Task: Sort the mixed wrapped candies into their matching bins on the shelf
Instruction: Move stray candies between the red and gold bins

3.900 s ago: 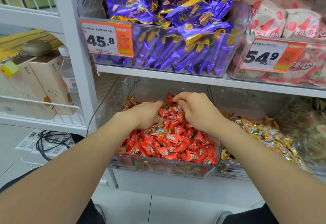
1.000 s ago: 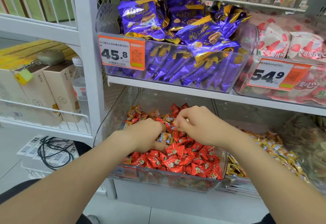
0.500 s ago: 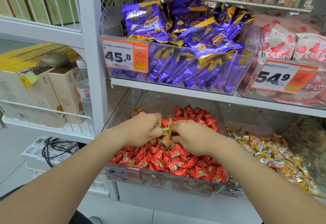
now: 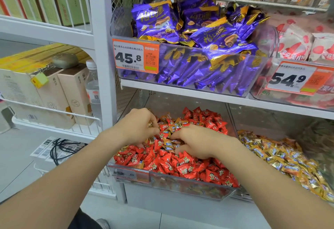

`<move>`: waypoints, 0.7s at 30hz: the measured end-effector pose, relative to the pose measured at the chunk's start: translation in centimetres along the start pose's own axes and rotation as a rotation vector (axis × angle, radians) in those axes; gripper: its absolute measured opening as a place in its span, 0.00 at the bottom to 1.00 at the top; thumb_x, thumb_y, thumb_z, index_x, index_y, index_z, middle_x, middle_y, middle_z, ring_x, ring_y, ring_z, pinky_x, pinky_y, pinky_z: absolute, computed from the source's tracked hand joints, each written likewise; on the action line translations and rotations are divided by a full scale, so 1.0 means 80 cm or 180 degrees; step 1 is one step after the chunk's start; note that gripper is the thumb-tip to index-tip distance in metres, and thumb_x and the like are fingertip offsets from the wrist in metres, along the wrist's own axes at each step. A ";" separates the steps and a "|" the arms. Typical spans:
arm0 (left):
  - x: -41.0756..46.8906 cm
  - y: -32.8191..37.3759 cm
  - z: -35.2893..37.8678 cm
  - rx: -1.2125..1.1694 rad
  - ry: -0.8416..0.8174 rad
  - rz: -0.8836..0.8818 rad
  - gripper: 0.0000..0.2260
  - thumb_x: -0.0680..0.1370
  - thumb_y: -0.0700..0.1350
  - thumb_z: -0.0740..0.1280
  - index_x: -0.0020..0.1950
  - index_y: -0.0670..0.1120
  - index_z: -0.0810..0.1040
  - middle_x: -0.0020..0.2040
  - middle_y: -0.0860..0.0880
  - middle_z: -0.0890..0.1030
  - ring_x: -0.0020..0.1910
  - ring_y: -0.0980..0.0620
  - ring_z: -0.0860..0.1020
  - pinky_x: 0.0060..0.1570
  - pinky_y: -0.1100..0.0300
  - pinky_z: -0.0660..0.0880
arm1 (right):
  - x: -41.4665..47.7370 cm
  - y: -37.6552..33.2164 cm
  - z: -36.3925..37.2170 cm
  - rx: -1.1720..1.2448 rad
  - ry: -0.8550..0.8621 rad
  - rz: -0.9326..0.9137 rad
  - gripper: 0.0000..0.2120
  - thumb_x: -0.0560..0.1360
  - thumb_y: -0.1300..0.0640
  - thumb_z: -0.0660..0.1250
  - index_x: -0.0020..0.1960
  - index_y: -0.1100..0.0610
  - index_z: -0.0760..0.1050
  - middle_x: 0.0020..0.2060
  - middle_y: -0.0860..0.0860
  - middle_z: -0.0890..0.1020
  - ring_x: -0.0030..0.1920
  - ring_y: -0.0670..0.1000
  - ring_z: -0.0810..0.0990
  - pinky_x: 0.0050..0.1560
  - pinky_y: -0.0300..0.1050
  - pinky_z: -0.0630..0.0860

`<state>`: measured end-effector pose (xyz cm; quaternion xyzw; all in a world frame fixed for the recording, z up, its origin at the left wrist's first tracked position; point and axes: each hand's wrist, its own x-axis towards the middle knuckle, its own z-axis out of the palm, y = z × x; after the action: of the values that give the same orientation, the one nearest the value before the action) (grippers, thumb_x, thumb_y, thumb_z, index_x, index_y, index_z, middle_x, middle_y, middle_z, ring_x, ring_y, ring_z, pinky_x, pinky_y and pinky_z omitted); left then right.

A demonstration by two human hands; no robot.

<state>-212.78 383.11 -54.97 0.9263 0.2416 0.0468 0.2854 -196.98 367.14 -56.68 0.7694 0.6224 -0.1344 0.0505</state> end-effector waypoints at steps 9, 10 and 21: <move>0.009 -0.027 0.011 0.0816 -0.0656 0.0181 0.17 0.82 0.55 0.70 0.69 0.52 0.80 0.64 0.48 0.81 0.60 0.47 0.80 0.60 0.53 0.76 | -0.006 0.003 -0.006 0.0271 0.0814 0.0002 0.10 0.83 0.56 0.60 0.46 0.53 0.77 0.34 0.46 0.81 0.36 0.48 0.79 0.44 0.43 0.78; 0.009 -0.026 0.012 0.0871 -0.0703 0.0200 0.16 0.81 0.56 0.71 0.67 0.52 0.81 0.63 0.49 0.81 0.60 0.47 0.80 0.60 0.53 0.76 | -0.009 0.003 -0.012 0.0518 0.0947 0.0036 0.10 0.84 0.56 0.59 0.49 0.54 0.79 0.34 0.47 0.82 0.35 0.46 0.79 0.42 0.32 0.72; 0.008 -0.025 0.018 0.0807 -0.0716 0.0374 0.08 0.82 0.54 0.69 0.46 0.54 0.75 0.48 0.50 0.79 0.51 0.49 0.78 0.48 0.52 0.75 | -0.023 -0.005 -0.025 0.1942 0.0692 0.0393 0.15 0.84 0.55 0.60 0.65 0.48 0.81 0.22 0.43 0.69 0.23 0.45 0.73 0.41 0.61 0.86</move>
<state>-212.73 384.17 -57.29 0.9668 0.1575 -0.0713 0.1884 -197.42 365.95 -54.22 0.7951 0.5074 -0.2284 -0.2410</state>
